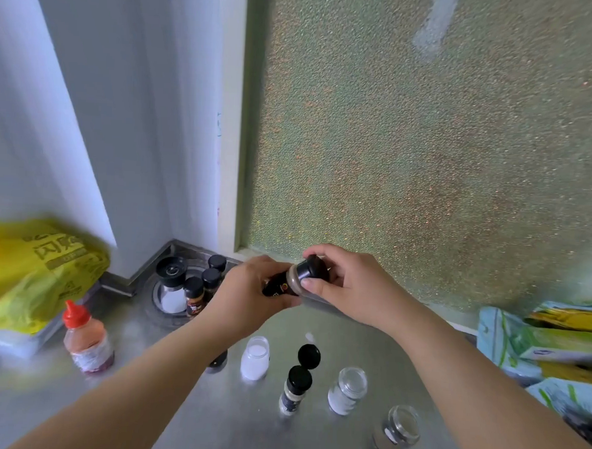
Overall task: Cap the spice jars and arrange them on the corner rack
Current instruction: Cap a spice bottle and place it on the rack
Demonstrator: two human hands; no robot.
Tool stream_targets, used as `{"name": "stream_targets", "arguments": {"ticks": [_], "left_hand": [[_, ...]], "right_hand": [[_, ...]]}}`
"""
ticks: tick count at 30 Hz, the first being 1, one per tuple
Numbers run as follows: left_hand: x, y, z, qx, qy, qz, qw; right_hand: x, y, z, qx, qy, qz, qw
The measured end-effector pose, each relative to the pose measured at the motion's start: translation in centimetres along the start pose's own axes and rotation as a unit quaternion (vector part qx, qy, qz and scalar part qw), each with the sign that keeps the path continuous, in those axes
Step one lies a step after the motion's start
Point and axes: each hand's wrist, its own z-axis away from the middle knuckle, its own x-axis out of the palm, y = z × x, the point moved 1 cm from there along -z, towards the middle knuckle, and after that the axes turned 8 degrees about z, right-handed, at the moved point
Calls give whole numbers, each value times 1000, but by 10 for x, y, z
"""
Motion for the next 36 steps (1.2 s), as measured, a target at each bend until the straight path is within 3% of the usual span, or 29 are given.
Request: {"name": "stream_targets", "arguments": {"ticks": [8, 13, 17, 23, 33, 36], "left_hand": [[-31, -42, 15, -80, 15, -32, 996], [-74, -81, 29, -152, 86, -64, 983], [-107, -108, 29, -158, 96, -109, 977], [-137, -138, 6, -139, 90, -134, 977], [-151, -177, -20, -144, 77, -129, 978], [-150, -186, -25, -147, 68, -124, 979]], "right_hand": [[53, -29, -41, -3, -8, -5, 1000], [75, -49, -80, -20, 5, 4, 1000], [92, -67, -128, -27, 32, 20, 999], [137, -70, -197, -22, -15, 69, 997], [169, -60, -248, -19, -2, 75, 997], [180, -50, -251, -2, -33, 93, 995]]}}
